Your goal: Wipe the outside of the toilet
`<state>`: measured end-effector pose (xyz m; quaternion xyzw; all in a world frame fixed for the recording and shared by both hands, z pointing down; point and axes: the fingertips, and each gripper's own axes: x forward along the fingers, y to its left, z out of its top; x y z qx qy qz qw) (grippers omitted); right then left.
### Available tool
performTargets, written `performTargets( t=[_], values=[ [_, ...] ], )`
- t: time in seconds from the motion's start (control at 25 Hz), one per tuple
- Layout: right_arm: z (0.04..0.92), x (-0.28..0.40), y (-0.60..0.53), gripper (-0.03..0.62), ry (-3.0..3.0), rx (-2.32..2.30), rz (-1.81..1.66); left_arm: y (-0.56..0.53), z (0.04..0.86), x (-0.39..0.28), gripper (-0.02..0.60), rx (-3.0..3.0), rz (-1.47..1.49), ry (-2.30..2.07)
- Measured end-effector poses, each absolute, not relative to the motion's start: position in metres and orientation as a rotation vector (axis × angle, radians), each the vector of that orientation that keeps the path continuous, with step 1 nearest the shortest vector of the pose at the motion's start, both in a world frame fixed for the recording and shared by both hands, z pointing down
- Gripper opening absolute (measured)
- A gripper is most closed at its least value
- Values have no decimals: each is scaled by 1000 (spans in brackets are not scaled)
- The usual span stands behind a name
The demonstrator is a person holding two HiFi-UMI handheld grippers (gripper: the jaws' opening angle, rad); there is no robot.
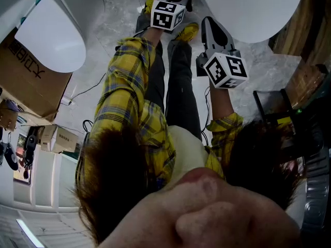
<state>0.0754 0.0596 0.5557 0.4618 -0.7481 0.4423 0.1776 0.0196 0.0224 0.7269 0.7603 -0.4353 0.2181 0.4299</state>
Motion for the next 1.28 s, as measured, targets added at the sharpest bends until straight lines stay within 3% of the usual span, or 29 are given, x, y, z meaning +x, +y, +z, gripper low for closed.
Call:
performTargets(
  t=[0.64, 1.28],
  values=[
    [536, 98, 80, 26, -2133, 1378, 1199, 96, 718, 64, 84, 1923, 647, -854],
    [477, 100, 58, 25, -2173, 1478, 1178, 87, 619, 58, 84, 2009, 640, -793]
  ],
)
